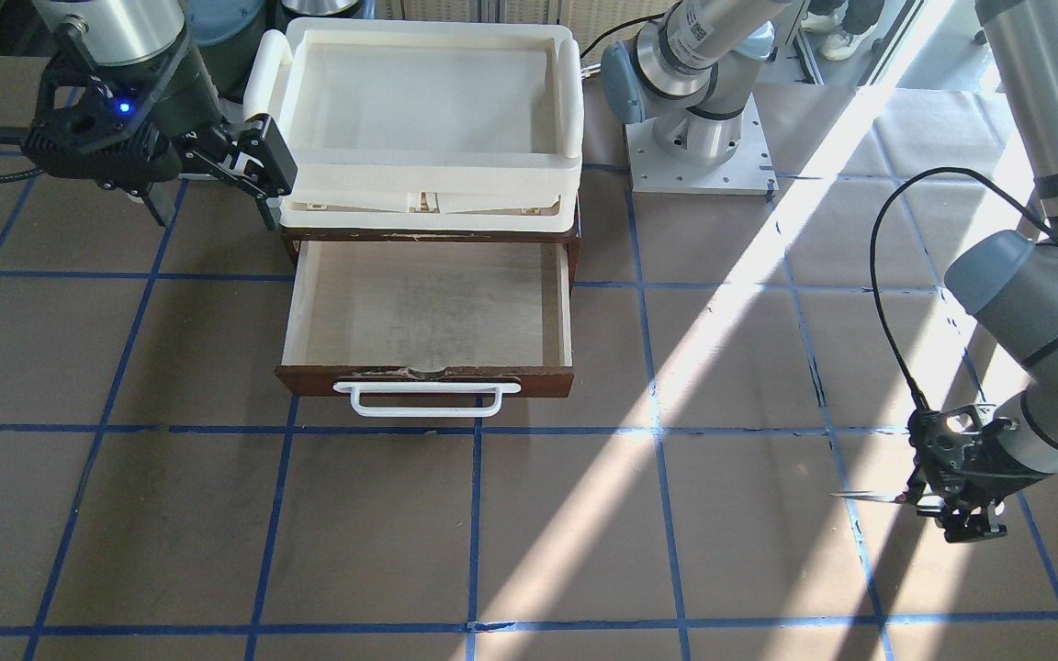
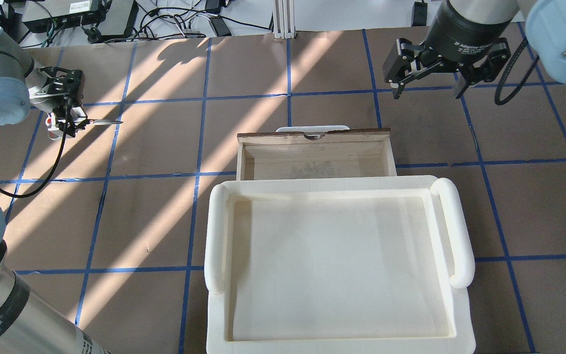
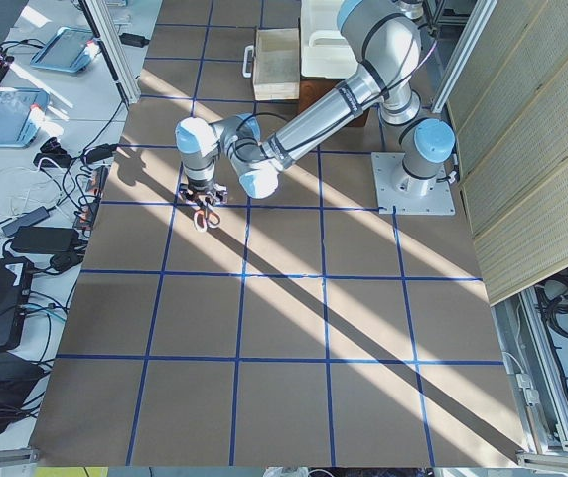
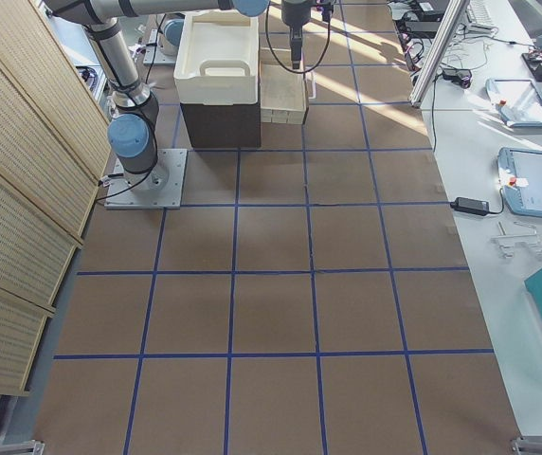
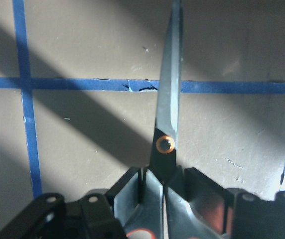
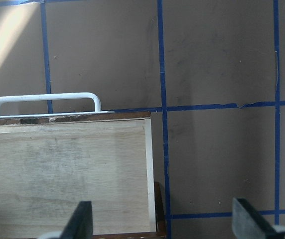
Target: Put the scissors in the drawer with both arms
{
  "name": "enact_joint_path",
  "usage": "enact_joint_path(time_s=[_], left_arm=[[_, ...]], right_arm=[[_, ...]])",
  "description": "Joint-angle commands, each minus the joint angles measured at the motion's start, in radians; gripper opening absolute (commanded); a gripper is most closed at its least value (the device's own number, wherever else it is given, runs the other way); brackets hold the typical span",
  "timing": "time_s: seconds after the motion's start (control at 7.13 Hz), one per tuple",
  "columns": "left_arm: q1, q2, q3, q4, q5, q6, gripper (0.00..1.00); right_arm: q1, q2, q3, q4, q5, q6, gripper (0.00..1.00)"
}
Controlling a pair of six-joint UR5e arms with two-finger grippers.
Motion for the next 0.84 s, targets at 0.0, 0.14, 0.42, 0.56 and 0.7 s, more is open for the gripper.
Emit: enact_joint_path(time_s=[0.0, 0.14, 0.42, 0.56, 0.7], left_arm=[[-0.121, 0.085, 0.001, -0.069, 0.001, -0.071, 0.00], [-0.189, 0.126, 0.001, -0.110, -0.011, -0.126, 0.00], [-0.318, 0.182, -0.001, -0.152, -0.047, -0.287, 0.00], [-0.384, 0.205, -0.001, -0.176, -0.045, -0.350, 0.00], [-0.445, 0.231, -0.001, -0.198, -0.048, -0.413, 0.00]], right_arm=[[0.000, 0.000, 0.000, 0.000, 0.000, 0.000, 1.00], [0.000, 0.000, 0.000, 0.000, -0.002, 0.000, 1.00], [0.000, 0.000, 0.000, 0.000, -0.002, 0.000, 1.00], [0.000, 0.000, 0.000, 0.002, -0.002, -0.002, 1.00], [0.000, -0.001, 0.000, 0.002, -0.002, -0.002, 1.00]])
